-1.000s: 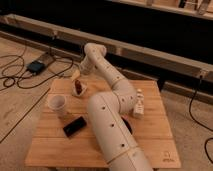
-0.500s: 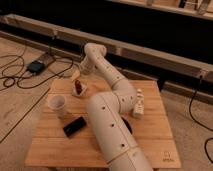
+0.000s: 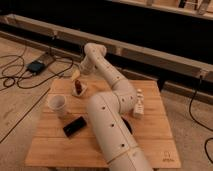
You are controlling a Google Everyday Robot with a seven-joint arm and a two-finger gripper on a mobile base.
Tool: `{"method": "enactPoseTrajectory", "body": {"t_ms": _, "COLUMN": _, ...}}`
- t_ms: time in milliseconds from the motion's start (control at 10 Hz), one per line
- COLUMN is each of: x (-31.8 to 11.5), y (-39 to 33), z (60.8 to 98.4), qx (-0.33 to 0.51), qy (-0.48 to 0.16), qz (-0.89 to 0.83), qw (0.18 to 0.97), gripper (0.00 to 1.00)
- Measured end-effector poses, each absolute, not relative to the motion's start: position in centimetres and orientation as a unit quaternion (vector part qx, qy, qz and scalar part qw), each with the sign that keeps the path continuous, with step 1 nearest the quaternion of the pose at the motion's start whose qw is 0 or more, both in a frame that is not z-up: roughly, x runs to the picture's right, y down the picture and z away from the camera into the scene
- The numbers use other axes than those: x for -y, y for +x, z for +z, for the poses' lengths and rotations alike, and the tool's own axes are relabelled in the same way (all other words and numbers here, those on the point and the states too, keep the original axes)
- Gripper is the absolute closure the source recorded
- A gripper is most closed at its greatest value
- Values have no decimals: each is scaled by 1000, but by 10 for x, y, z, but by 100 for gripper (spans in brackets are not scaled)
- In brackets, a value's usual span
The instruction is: Place the pepper in the ceramic bowl
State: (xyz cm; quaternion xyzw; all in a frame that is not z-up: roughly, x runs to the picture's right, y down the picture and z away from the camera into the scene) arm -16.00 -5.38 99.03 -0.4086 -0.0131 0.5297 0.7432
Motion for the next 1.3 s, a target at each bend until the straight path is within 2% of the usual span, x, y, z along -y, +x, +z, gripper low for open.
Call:
{"method": "enactPoseTrajectory", "body": {"t_ms": 500, "x": 51, "y": -162, "z": 987, "qx": -2, "qy": -407, "qz": 516, "qw": 754, "gripper": 20}}
{"method": "enactPoseTrajectory", "body": {"t_ms": 1300, "x": 50, "y": -191, "z": 981, "qx": -42, "qy": -362, "qz": 457, "qw": 811, "gripper": 20}}
